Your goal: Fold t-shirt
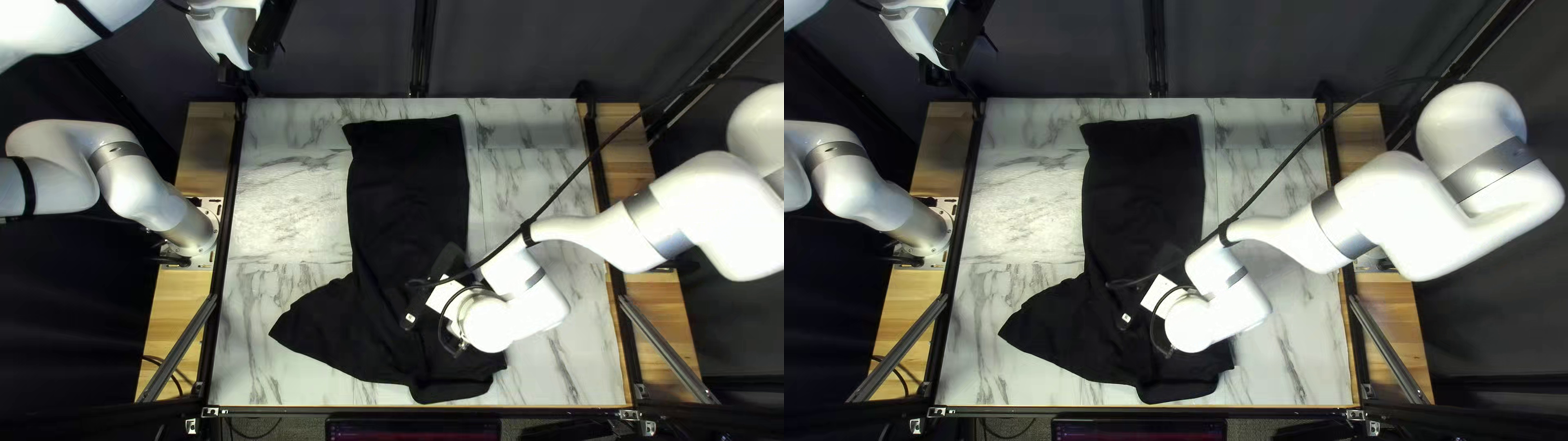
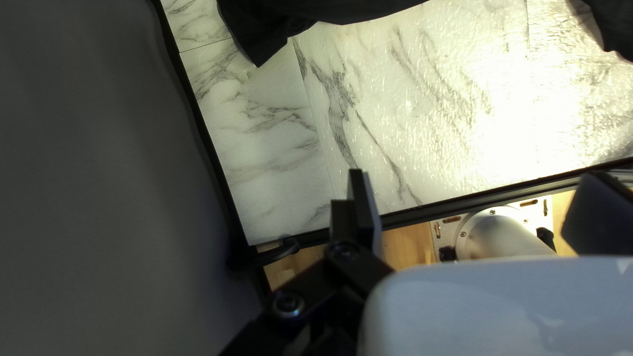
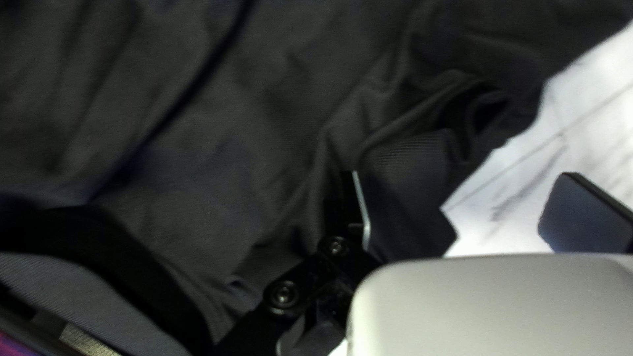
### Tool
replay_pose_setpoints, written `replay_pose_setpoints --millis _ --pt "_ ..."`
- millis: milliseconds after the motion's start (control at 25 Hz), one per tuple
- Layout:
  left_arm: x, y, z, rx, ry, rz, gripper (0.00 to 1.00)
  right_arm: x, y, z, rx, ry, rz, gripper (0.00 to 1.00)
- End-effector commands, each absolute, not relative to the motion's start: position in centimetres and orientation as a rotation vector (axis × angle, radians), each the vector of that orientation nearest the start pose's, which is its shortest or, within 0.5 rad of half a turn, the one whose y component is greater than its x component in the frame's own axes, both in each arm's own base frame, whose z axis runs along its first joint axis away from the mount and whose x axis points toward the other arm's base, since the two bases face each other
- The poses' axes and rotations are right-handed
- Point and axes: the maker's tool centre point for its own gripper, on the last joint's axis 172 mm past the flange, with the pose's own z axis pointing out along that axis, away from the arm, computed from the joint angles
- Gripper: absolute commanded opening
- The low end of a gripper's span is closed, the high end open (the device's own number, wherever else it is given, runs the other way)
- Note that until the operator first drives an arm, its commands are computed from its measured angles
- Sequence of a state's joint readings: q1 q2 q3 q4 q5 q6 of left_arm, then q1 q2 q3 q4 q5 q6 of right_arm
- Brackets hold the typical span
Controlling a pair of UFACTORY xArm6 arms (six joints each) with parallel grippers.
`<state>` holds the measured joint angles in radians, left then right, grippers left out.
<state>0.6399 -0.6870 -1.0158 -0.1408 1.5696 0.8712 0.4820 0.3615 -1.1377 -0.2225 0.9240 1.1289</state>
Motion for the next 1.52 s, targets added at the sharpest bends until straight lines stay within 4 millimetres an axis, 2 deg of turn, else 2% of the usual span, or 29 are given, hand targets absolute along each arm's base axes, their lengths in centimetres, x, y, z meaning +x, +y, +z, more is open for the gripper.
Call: replay_pose_setpoints --millis 40,120,160,240,360,480,600,920,1080,1240,1320,1520 --pt "26.4 14.9 38.9 -3.115 0.377 -0.304 1.00 43.3 17.6 4.3 -3.271 0.845 0.006 1.00" --pt "26.4 14.9 38.9 -3.115 0.377 -0.304 1.00 42.3 16.6 4.1 -3.276 0.866 0.031 1.00" --pt "26.4 14.9 38.9 -3.115 0.377 -0.304 1.00 41.1 15.9 4.3 -3.274 0.889 0.043 1.00" --pt "26.4 14.9 38.9 -3.115 0.377 -0.304 1.00 39.9 15.4 5.0 -3.271 0.921 0.053 1.00" --pt "26.4 14.9 38.9 -3.115 0.377 -0.304 1.00 38.9 15.2 7.5 -3.278 0.972 0.053 1.00" --pt "26.4 14.9 38.9 -3.115 0.377 -0.304 1.00 39.3 15.1 9.6 -3.298 0.992 0.045 1.00" --pt "26.4 14.9 38.9 -3.115 0.377 -0.304 1.00 39.8 14.5 10.6 -3.318 0.995 0.043 1.00" --pt "26.4 14.9 38.9 -3.115 0.377 -0.304 1.00 41.4 12.2 9.6 -3.347 0.930 0.090 1.00" --pt "26.4 14.9 38.9 -3.115 0.377 -0.304 1.00 43.6 12.8 9.2 -3.338 0.763 0.062 1.00" --pt "26.4 14.9 38.9 -3.115 0.377 -0.304 1.00 45.1 13.7 9.5 -3.280 0.699 0.021 1.00" --pt "26.4 14.9 38.9 -3.115 0.377 -0.304 1.00 45.5 14.9 9.4 -3.245 0.714 0.009 1.00" --pt "26.4 14.9 38.9 -3.115 0.377 -0.304 1.00 44.9 19.5 8.1 -3.225 0.785 0.036 1.00"
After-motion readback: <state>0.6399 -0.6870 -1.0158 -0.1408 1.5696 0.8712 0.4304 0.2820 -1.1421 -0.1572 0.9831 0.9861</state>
